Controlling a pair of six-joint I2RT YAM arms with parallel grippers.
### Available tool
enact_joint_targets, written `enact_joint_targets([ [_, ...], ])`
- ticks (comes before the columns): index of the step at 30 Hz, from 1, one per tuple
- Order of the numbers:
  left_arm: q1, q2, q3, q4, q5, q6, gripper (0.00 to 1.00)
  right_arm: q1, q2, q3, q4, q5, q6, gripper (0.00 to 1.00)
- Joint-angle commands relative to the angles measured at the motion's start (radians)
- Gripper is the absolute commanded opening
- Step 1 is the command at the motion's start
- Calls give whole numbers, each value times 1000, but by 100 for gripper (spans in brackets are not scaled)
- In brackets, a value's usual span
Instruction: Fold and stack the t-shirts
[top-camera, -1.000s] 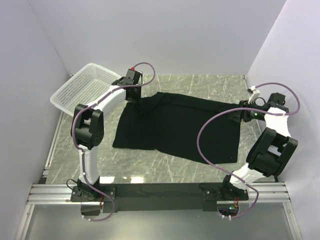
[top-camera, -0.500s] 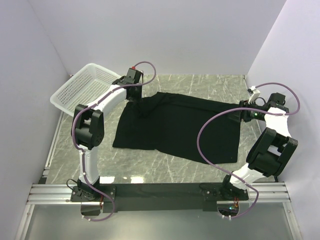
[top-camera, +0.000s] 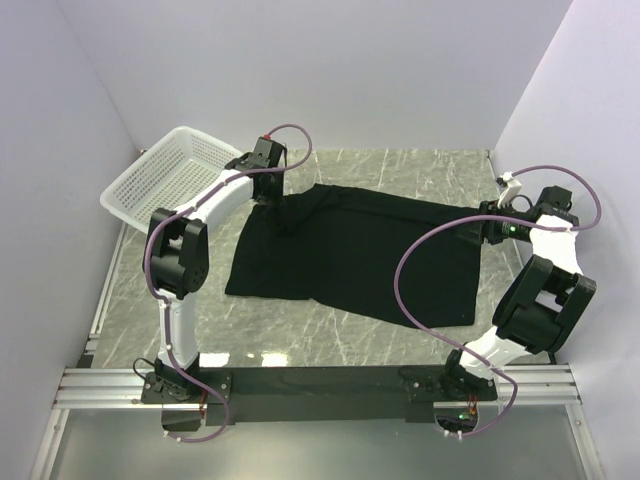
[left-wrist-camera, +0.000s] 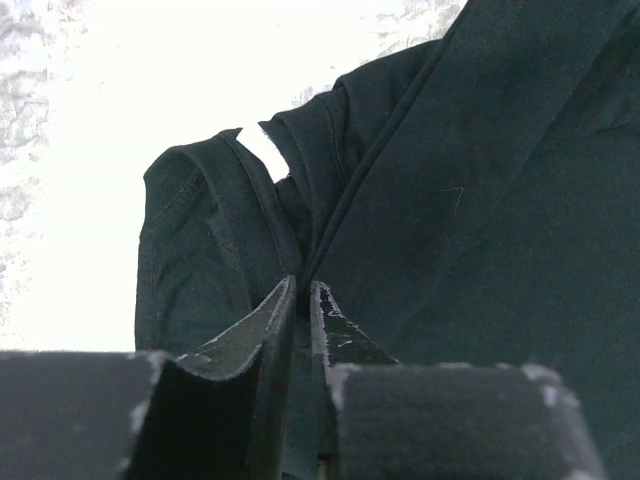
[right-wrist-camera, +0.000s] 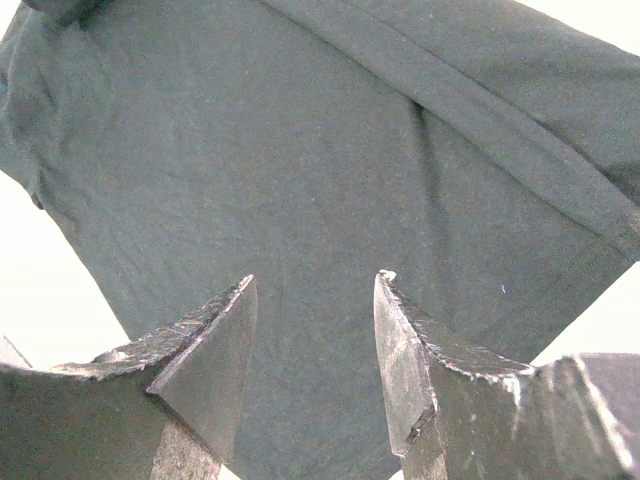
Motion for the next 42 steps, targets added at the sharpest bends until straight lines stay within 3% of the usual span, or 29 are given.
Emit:
enact_joint_targets([
  [1,-5,3,45,-6,3,-8,16,-13,-33,6,0,-25,-15,57],
  [7,-5,6,54,-3,19,-3,1,-16,-35,7,-4,-27,-18,57],
  [14,-7,-33,22,52,77,33,1,-19,-39,7,-6,-28,-21,57],
  [28,-7,-302,-344,238,542,184,0,-24,-49,6,-14,-33,-24,57],
  [34,-13,-340,-440,157,766,256,0,-22,-41,6,-6,-38,-16,57],
  [42,-117,-185,-380,-38,813,386,1,-24,-41,9,-11,-41,-15,57],
])
